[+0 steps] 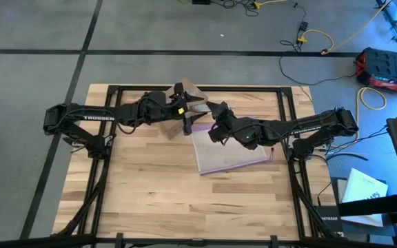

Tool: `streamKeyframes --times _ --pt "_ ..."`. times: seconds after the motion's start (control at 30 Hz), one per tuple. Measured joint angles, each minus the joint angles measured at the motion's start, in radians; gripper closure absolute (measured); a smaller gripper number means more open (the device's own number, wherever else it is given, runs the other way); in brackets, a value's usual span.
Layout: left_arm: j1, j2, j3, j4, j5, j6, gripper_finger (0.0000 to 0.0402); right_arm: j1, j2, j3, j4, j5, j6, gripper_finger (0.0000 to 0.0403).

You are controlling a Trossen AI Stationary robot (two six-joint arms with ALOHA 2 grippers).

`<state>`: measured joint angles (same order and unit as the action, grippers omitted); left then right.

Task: Unpack boxes
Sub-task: Open the cutter

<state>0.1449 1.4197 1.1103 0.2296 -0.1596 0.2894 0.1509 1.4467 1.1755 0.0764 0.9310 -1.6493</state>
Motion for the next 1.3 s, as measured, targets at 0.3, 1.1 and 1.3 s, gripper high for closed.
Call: streamKeyframes --times 0.3,1.1,1.3 --pt "-0.005 0.0 0.0 -0.005 0.011 0.034 0.0281 -0.001 0.0 0.0 -0.005 0.001 0.003 0.0338" --pt "0.012 -0.004 0.0 -0.034 -0.059 0.215 0.0352 0.027 -0.008 0.0 -0.047 0.011 0.466 0.0149" --pt "0.015 -0.005 0.0 -0.028 -0.064 0.209 0.0353 0.026 -0.009 0.0 -0.086 0.032 0.497 0.0152"
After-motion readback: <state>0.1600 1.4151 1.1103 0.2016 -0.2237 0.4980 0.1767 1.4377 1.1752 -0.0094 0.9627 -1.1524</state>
